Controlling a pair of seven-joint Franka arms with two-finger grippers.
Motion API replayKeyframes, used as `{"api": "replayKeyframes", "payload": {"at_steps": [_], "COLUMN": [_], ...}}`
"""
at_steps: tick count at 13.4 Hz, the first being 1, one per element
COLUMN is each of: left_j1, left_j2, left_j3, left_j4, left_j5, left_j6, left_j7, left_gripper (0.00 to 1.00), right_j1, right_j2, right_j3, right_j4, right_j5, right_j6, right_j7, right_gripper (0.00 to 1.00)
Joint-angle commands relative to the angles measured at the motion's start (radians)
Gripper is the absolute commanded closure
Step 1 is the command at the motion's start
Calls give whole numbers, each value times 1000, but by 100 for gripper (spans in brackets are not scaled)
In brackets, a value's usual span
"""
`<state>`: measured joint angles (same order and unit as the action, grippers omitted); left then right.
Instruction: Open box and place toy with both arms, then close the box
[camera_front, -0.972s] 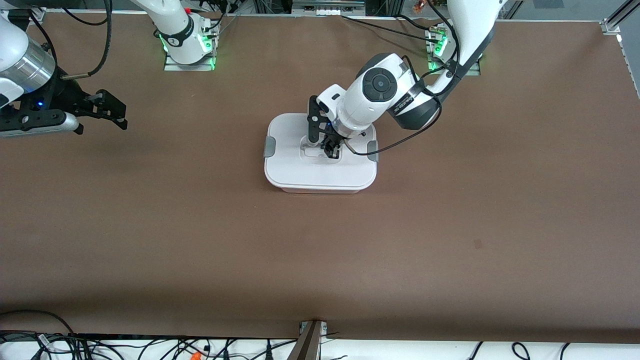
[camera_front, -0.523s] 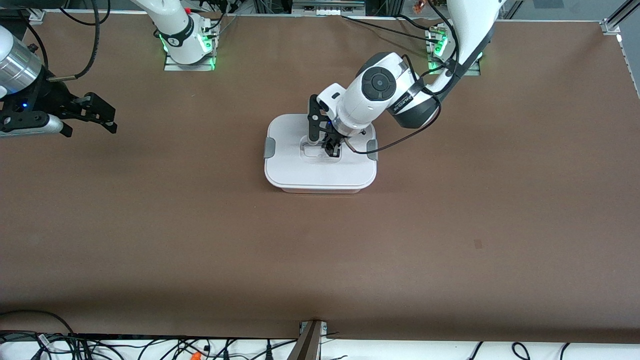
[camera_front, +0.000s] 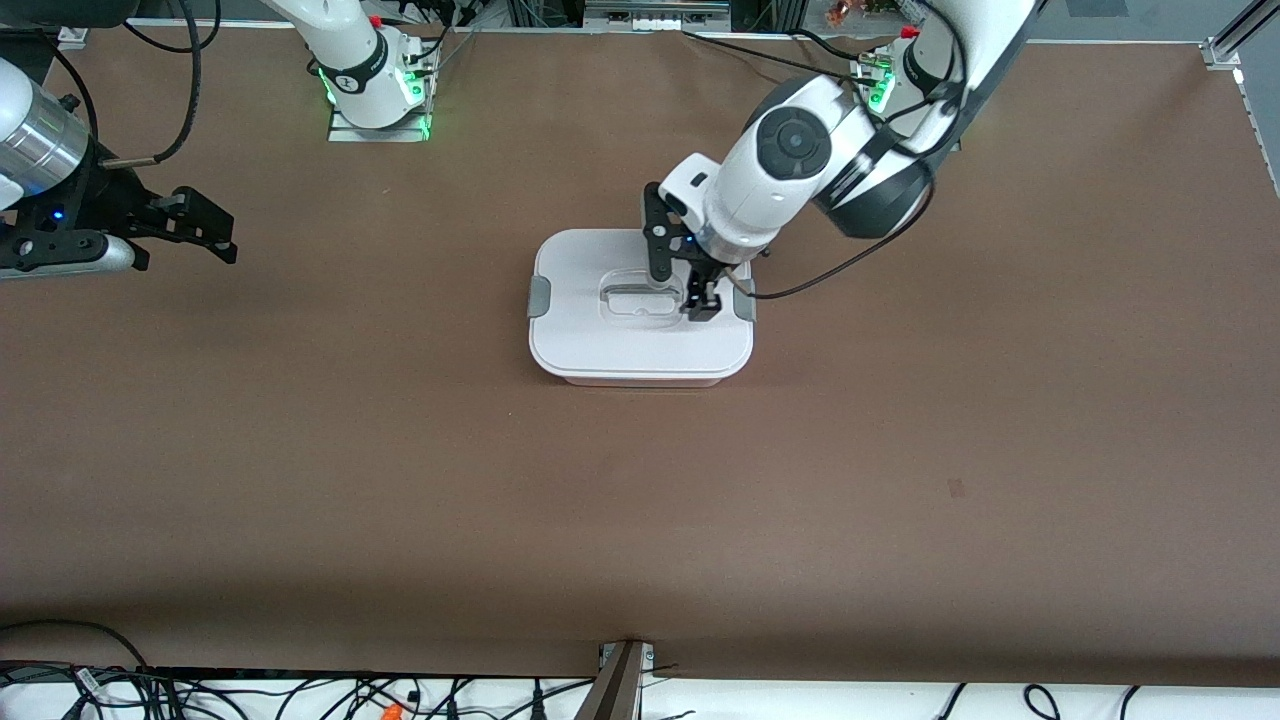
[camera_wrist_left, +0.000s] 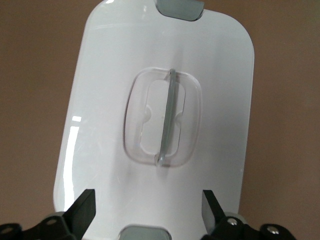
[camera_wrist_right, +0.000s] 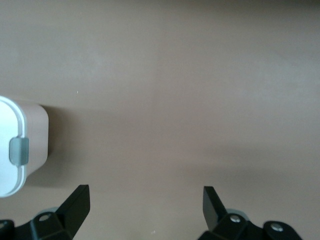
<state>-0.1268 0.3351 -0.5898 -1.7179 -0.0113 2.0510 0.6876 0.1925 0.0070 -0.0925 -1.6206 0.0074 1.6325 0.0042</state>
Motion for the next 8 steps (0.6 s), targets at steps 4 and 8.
{"api": "replayKeyframes", "payload": {"at_steps": [4, 8], "left_j1": [6, 4], "left_j2": [-108, -162], "left_j3": [171, 390], "left_j4": [198, 187], "left_j5": [22, 33], "left_j6": [-403, -471], "left_j7": [-174, -169], "left_gripper": [0, 0], "right_j1": [-11, -10], "right_j2": [21, 21], "right_j3": [5, 5], "right_j4": [56, 56], "right_j5": [0, 0], "right_j6": [-88, -95], "right_j7": [-12, -10], "right_gripper": [0, 0]}}
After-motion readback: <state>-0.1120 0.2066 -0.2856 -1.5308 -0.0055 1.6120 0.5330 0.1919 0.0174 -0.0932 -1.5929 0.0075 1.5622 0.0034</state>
